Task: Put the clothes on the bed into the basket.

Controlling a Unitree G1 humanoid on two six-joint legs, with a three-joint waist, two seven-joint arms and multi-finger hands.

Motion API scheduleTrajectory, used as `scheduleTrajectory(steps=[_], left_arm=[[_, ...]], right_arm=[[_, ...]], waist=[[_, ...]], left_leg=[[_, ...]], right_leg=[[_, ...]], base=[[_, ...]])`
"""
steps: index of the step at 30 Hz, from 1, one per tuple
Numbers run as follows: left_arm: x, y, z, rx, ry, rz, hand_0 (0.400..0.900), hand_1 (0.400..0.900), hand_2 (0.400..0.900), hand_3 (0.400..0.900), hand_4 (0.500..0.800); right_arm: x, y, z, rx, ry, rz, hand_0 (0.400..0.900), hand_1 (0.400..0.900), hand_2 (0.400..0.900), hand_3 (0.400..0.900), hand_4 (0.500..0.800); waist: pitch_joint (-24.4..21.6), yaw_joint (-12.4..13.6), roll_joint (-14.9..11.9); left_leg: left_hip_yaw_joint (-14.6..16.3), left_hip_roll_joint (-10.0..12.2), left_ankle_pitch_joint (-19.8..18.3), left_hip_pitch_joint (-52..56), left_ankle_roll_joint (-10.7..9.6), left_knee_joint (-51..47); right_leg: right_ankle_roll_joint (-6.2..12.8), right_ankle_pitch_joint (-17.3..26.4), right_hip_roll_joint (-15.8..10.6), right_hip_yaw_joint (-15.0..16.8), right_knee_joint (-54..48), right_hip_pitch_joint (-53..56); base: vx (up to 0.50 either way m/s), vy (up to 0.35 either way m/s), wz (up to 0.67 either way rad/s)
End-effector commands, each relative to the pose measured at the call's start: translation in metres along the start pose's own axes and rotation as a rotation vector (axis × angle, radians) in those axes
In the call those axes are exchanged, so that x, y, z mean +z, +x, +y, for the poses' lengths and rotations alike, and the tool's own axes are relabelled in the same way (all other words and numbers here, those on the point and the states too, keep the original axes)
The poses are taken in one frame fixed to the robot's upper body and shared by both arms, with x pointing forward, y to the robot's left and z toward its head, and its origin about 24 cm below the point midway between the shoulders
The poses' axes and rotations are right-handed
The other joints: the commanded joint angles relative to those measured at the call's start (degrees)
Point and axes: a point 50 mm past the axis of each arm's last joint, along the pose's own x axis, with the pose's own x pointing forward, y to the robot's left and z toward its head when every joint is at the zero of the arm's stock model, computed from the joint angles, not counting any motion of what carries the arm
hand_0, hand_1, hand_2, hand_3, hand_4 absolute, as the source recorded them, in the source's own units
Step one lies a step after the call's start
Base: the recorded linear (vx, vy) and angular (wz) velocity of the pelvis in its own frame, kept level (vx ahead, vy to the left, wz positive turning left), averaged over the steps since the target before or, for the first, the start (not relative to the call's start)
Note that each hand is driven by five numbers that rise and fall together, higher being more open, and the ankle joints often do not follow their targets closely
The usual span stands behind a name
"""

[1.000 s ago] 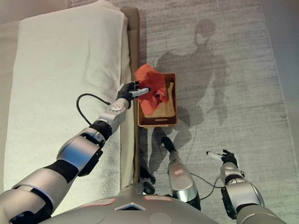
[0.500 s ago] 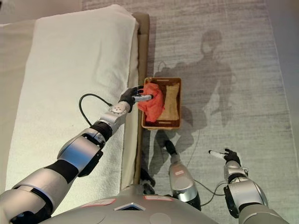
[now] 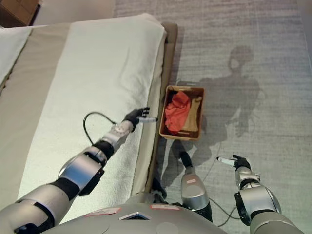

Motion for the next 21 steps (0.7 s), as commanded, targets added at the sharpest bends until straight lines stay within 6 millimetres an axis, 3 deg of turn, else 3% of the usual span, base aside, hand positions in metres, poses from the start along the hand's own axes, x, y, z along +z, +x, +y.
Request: scheduleTrajectory(steps=[1,6,7,8,13,17,21], left_arm=[[-0.034,-0.006,0.021,0.05,0.026,0.085,0.9,0.9,0.9,0.9,0.8],[-0.114,-0.031,0.021,0.045,0.052,0.297,0.9,0.9,0.9,0.9,0.8],[-0.149,-0.048,0.023,0.061,0.019,0.401,0.9,0.9,0.9,0.9,0.8],[-0.149,-0.048,0.023,0.062,0.019,0.401,0.9,0.9,0.9,0.9,0.8],[-0.214,-0.092,0.029,0.093,0.055,0.632,0.9,0.9,0.9,0.9,0.8],[-0.232,-0.107,0.029,0.091,0.072,0.702,0.9,0.9,0.9,0.9,0.8],[-0.231,-0.106,0.028,0.104,0.074,0.694,0.9,0.9,0.9,0.9,0.8]], right_arm=[[-0.007,0.0,-0.007,-0.017,-0.013,0.044,0.9,0.9,0.9,0.9,0.8],[-0.017,-0.001,0.006,0.033,-0.025,0.045,0.9,0.9,0.9,0.9,0.8],[-0.019,-0.001,0.01,0.051,-0.021,0.039,0.9,0.9,0.9,0.9,0.8],[-0.019,-0.001,0.01,0.051,-0.021,0.039,0.9,0.9,0.9,0.9,0.8],[-0.034,-0.004,0.023,0.099,-0.039,0.055,0.9,0.9,0.9,0.9,0.8],[-0.046,-0.006,0.034,0.139,-0.096,0.079,0.9,0.9,0.9,0.9,0.8],[-0.054,-0.009,0.046,0.172,-0.133,0.094,0.9,0.9,0.9,0.9,0.8]], waist=[[-3.1,1.6,-1.6],[-4.1,3.9,-3.7],[-4.2,4.8,-4.6],[-4.4,4.8,-4.6],[-4.9,6.3,-7.2],[-5.2,7.0,-8.4],[-5.1,7.6,-9.3]], left_leg=[[-3.8,-1.4,-0.5,0.7,0.0,0.3],[-5.6,-1.7,-0.6,1.8,0.6,0.3],[-6.4,-1.8,-0.6,2.3,0.7,0.3],[-6.4,-1.8,-0.5,2.1,0.7,0.3],[-8.1,-2.1,-1.1,3.3,1.3,0.3],[-8.9,-2.7,-1.6,3.9,1.8,0.3],[-10.0,-3.3,-1.8,4.2,2.3,0.3]], right_leg=[[1.36,-5.7,-0.9,-6.6,0.0,3.5],[1.29,-5.9,-1.4,-8.2,0.0,5.8],[1.32,-6.0,-1.6,-9.1,0.0,6.8],[1.3,-6.0,-1.6,-9.1,0.0,6.6],[1.63,-6.1,-2.1,-10.7,0.0,8.8],[1.86,-6.2,-2.7,-11.6,0.0,10.0],[2.03,-6.3,-3.2,-12.4,0.0,10.9]], base=[[-0.15,-0.017,0.22],[-0.11,0.033,0.3],[-0.1,0.043,0.28],[-0.09,0.035,0.3],[-0.06,0.046,0.24],[-0.04,0.064,0.24],[-0.03,0.047,0.28]])
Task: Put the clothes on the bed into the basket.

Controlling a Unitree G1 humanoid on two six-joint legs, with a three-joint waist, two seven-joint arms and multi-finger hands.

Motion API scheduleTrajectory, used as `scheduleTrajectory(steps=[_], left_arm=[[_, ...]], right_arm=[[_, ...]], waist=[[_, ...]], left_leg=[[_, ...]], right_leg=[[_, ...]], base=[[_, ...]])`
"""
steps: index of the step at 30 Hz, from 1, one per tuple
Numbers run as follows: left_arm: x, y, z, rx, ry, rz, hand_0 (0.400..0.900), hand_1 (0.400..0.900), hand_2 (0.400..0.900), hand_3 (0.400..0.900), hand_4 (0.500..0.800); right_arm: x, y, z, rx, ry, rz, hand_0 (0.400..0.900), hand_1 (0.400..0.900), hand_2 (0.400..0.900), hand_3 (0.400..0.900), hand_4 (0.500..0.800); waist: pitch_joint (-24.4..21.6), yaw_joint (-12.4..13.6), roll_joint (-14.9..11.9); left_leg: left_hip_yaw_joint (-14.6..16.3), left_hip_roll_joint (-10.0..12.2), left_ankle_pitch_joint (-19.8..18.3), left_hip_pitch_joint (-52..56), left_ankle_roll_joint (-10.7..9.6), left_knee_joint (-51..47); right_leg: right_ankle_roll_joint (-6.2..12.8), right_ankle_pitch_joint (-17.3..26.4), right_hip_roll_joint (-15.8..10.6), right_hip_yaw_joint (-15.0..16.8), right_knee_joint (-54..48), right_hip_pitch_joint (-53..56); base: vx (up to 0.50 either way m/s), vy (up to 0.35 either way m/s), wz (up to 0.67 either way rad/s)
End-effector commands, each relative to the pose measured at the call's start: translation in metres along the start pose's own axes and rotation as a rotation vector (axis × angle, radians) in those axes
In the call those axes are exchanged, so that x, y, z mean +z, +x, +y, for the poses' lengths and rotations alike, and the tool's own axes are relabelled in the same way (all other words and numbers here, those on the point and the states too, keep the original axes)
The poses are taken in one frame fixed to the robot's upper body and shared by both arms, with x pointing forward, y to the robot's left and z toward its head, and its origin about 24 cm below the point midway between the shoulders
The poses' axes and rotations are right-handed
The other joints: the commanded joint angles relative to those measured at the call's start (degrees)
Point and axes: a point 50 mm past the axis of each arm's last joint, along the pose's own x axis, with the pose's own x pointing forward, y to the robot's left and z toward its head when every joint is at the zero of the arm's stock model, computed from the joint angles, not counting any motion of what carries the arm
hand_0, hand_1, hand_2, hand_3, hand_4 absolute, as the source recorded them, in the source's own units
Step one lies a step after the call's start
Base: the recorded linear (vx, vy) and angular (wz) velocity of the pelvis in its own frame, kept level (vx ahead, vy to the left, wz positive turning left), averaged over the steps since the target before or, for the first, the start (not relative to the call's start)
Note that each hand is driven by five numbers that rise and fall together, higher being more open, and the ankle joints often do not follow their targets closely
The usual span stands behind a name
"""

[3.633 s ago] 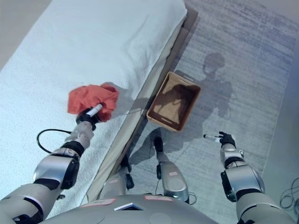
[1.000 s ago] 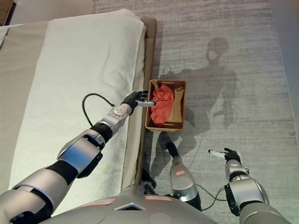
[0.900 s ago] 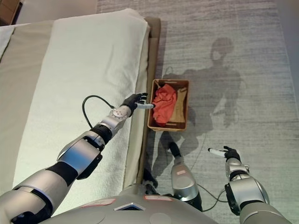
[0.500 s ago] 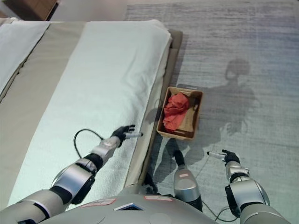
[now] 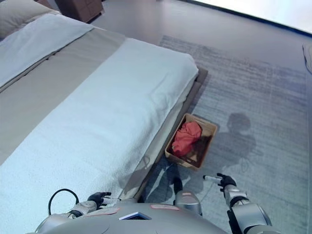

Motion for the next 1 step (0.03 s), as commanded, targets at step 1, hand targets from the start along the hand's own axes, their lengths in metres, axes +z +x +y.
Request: scheduleTrajectory(steps=[1], left_arm=[[0.0246,0.0007,0.0072,0.05,0.035,-0.041,0.9,0.9,0.9,0.9,0.8]], right_arm=[[0.0172,0.0005,-0.0025,-0.013,-0.092,-0.036,0.9,0.9,0.9,0.9,0.8]], waist=[[0.5,-0.3,1.3]], left_leg=[[-1.8,-1.5,-1.2,0.2,1.2,0.3]], right_leg=[[2.92,-4.0,-0.2,-4.5,0.2,2.6]], base=[[-0.02,0.027,0.18]])
